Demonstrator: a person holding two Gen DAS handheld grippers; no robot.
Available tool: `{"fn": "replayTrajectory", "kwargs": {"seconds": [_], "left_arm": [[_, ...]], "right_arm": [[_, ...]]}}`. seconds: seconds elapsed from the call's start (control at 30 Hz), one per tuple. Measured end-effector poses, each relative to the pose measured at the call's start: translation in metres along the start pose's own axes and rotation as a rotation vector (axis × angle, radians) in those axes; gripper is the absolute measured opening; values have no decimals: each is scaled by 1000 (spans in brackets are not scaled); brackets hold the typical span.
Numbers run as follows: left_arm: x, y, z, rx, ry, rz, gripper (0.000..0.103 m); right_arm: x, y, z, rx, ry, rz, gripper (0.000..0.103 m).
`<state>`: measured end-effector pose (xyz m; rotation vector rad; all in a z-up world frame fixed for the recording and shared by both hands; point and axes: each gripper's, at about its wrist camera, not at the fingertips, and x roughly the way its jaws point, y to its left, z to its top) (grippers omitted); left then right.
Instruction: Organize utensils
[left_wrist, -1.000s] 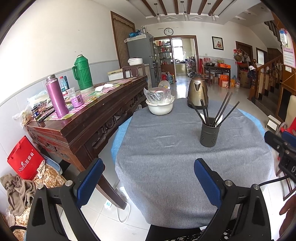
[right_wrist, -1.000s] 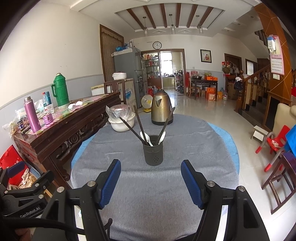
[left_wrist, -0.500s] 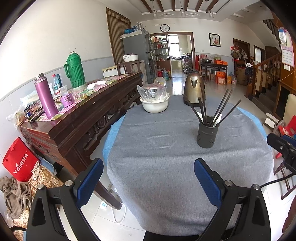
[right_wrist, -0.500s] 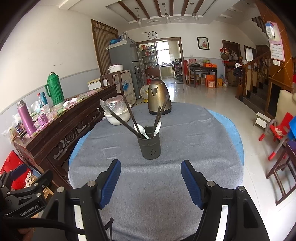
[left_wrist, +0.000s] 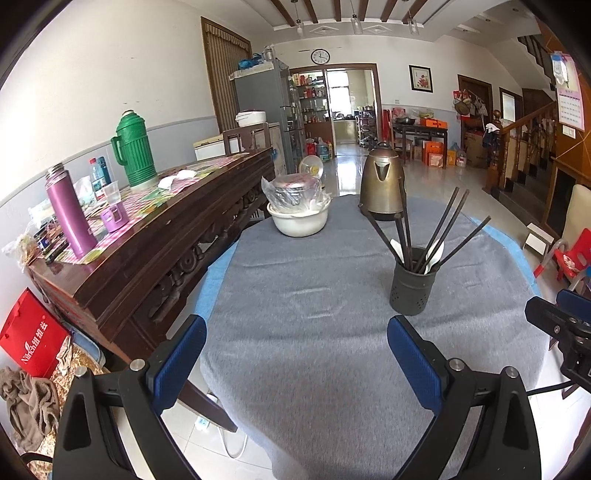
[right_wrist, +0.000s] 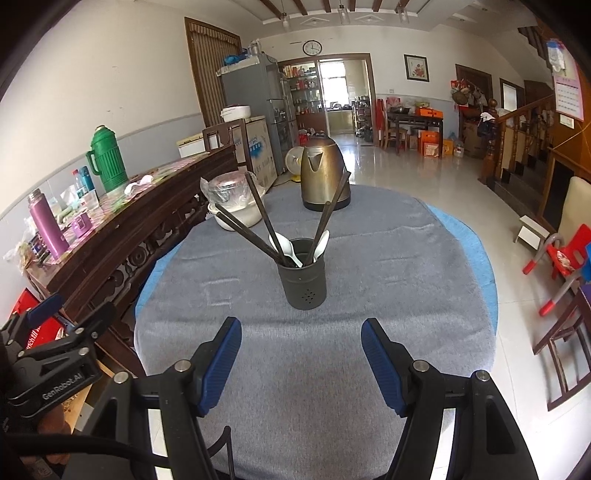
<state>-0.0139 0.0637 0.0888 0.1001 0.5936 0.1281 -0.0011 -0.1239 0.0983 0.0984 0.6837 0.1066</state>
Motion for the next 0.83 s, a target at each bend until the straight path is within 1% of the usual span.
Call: {"fn": "replayTrajectory", "kwargs": {"seconds": [0.17,0.3,0.67,0.73,0.77,0.83], "left_arm": [[4,-2,12,2,-10,-3,98],[6,-6,18,-2,-12,-6,98],[18,-13,20,-16,23,5,98],[25,-14,19,-16,27,4,98],[33,-13,18,-20,39,-16,98],[55,-9,15,-46,89,-46,98]], "right_arm": [[-1,5,15,-39,-9,1,71],[0,4,23,-47,-16,-2,71],[15,-4,29,-30,10,32,71],[19,-4,28,-41,4,31,71],[22,-5,27,-45,2,29,71],[29,-9,25,-44,8,28,71]]}}
